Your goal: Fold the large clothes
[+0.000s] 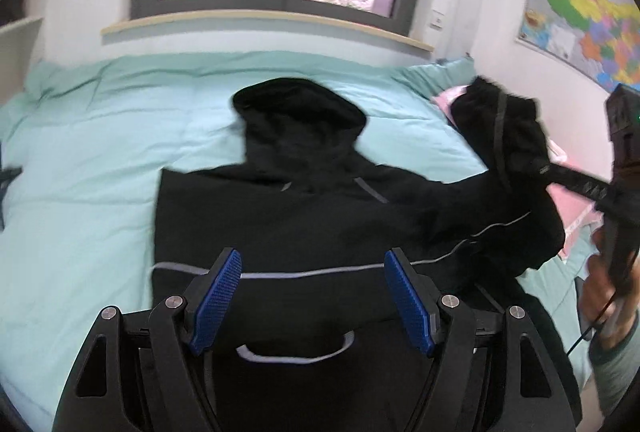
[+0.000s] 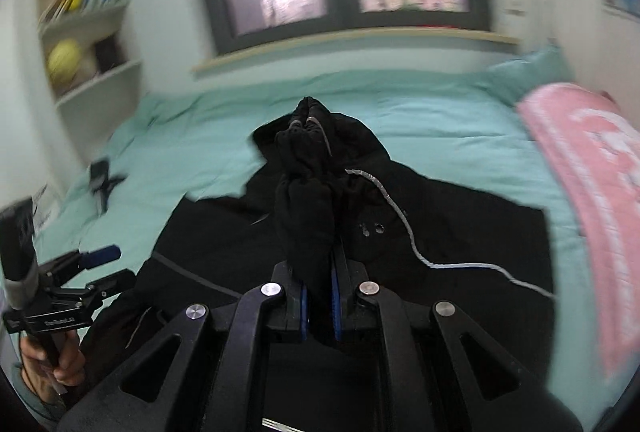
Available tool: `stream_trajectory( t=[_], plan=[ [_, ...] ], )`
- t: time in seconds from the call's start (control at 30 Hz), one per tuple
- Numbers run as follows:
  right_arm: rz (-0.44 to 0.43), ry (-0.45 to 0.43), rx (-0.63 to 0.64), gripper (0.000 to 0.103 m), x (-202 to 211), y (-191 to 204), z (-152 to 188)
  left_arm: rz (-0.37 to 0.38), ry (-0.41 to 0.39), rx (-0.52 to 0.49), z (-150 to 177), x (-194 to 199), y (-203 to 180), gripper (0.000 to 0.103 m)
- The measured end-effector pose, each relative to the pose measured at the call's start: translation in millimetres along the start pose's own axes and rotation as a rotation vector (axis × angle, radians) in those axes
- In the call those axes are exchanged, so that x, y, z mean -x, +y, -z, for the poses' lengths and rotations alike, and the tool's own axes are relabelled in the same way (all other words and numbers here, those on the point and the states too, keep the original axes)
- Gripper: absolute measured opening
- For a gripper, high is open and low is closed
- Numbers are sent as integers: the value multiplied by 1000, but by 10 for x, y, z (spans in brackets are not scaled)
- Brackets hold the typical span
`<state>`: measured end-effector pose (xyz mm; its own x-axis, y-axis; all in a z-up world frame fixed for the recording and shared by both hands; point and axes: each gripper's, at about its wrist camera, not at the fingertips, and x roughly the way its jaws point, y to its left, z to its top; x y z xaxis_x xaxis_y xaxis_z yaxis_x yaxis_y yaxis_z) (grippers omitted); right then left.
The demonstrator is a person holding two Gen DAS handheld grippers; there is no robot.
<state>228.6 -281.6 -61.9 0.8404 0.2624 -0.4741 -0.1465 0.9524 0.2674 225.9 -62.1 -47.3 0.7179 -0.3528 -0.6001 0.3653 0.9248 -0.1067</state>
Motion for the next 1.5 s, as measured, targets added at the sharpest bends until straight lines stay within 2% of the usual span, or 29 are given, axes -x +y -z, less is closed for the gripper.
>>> stream_trajectory(
  t=[0.17, 0.27, 0.37, 0.43, 0.47, 0.53, 0.67, 0.77, 0.93, 1.07, 1.1, 1.13, 1.17, 1.2, 1.33, 1.43, 1.5],
  plan=[
    [-43, 117, 55, 11, -833, 602, 282, -6, 32, 41, 160, -68, 293, 75],
    [-46, 206, 77, 11, -1311, 774, 533, 3, 49, 54, 205, -167, 380, 75],
    [-13, 253, 120, 15, -1638, 894, 790, 14, 84, 52, 249, -308, 434, 75],
    [2, 250, 172, 21, -1674, 975, 867, 23, 103, 47, 288, -376, 452, 75],
    [-3, 252, 200, 24, -1663, 1015, 874, 38, 116, 49, 292, -414, 460, 75],
    [-50, 273, 213, 41, -1590, 1022, 833, 86, 141, 72, 286, -477, 482, 75],
    [-168, 270, 127, 42, -1208, 766, 716, 235, 175, 158, 260, -549, 562, 75],
    [-139, 197, 81, 42, -826, 527, 629, 296, 211, 224, 212, -691, 577, 75],
    [-60, 123, -13, 43, -318, -26, 582, 264, 259, 253, 113, -1065, 412, 75],
    [59, 78, -44, 43, 23, -421, 594, 231, 304, 265, 63, -1450, 265, 75],
    [94, 68, -42, 43, 83, -505, 588, 216, 306, 252, 56, -1523, 225, 68],
    [127, 61, -45, 46, 145, -599, 597, 202, 304, 240, 51, -1578, 179, 43],
    [161, 55, -55, 49, 188, -701, 599, 185, 309, 216, 33, -1638, 111, 31],
    [180, 55, -64, 52, 231, -783, 592, 160, 303, 197, 11, -1644, 84, 29],
    [241, 85, -145, 53, 139, -1108, 537, 106, 194, 148, -170, -1352, 124, 26],
    [202, 119, -201, 53, -71, -1212, 433, 84, 94, 150, -350, -954, 388, 26],
    [161, 146, -202, 53, -269, -1160, 361, 82, 91, 165, -388, -777, 663, 26]
  ],
)
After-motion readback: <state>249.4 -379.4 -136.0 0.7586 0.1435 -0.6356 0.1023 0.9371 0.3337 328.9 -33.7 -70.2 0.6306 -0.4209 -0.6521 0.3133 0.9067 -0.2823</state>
